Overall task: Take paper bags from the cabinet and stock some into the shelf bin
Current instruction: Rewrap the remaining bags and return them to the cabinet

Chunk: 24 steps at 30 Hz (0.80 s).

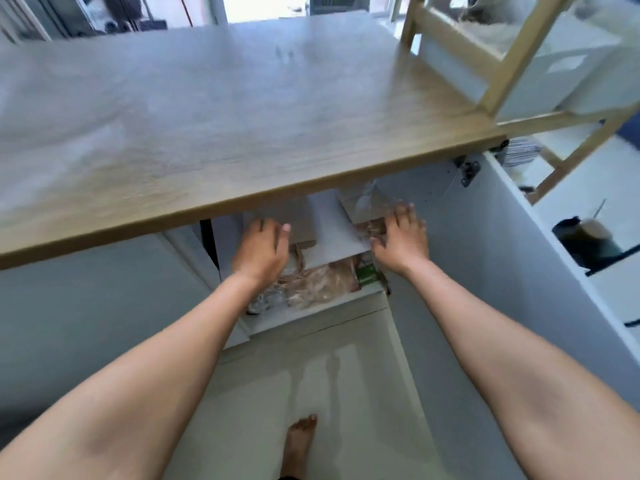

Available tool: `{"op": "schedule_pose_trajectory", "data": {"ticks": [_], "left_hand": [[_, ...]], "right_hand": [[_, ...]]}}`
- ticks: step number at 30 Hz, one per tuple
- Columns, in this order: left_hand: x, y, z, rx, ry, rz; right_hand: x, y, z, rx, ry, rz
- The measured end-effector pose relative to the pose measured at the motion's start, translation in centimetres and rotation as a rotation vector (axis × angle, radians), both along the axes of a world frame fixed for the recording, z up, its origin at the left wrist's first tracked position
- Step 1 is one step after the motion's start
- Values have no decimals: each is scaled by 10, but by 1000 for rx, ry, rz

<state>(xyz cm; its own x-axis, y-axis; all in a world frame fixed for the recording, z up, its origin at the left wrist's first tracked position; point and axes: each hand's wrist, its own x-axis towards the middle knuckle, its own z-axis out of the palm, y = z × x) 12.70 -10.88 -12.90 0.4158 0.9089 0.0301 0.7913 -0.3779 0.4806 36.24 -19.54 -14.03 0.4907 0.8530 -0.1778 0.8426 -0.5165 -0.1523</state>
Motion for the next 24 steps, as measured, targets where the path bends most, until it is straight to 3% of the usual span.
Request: {"op": "schedule_pose_trajectory", "data": {"ticks": [3, 6, 9, 14, 24], "left_hand": [[13, -12, 56, 264, -191, 41], [17, -2, 99, 399, -140, 139], [12, 20, 112, 258, 67, 210], [-1, 45, 91, -5, 335, 231], [6, 47, 88, -81, 440, 214]], "right_hand": [[30, -36, 39, 60, -241, 0], [67, -61, 70, 110, -355, -86], [101, -78, 83, 100, -339, -182], [133, -98, 71, 100, -136, -432], [119, -86, 62, 160, 26, -616]]}}
